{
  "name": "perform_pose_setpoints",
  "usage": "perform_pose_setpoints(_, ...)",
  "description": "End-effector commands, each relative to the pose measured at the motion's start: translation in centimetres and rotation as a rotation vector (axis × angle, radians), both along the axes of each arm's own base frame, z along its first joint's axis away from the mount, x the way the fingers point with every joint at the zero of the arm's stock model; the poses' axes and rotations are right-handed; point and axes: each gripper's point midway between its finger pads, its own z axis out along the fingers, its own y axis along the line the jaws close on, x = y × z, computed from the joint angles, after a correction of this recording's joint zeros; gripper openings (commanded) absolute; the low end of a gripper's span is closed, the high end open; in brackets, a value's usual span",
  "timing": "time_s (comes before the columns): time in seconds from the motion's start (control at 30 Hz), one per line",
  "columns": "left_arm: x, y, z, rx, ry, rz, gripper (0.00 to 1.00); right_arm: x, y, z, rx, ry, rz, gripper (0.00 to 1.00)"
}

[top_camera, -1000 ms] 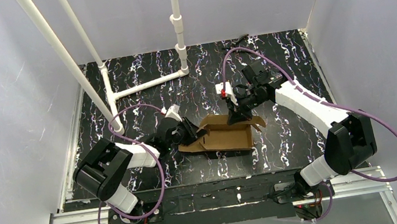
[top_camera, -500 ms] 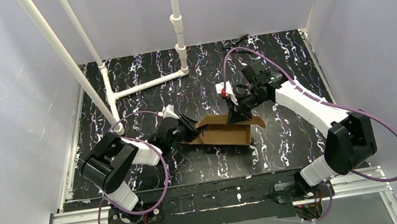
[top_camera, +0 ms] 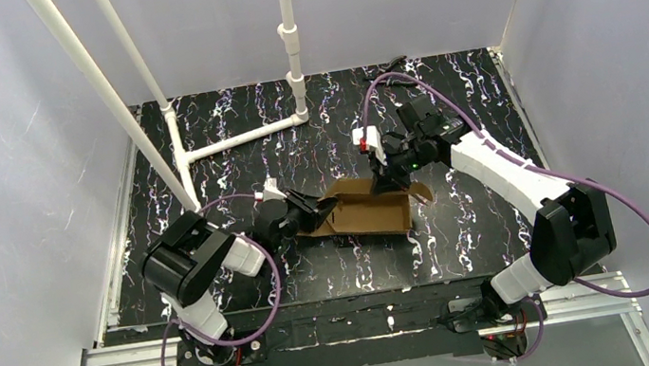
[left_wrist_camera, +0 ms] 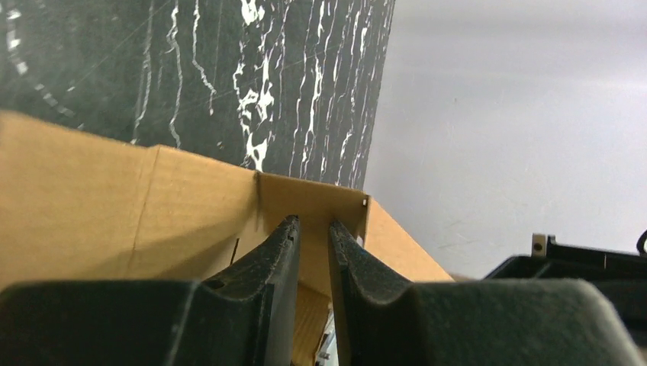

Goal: Fold the paper box

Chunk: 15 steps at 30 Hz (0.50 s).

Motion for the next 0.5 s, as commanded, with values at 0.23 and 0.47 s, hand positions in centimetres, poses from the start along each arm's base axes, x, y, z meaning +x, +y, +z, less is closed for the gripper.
perform_pose_setpoints(0.23, -4.6, 5.4, 0.1, 0.246, -0.076, -0.048, 0.22, 2.4, -1.1, 0.0, -0.009, -0.013, -0.109, 0.01)
perform_pose_setpoints(0.47, -7.1, 7.1, -0.4, 0.309, -0.071, -0.095, 0.19, 1.1, -1.0, -0.2, 0.011, 0.005, -0.047, 0.01)
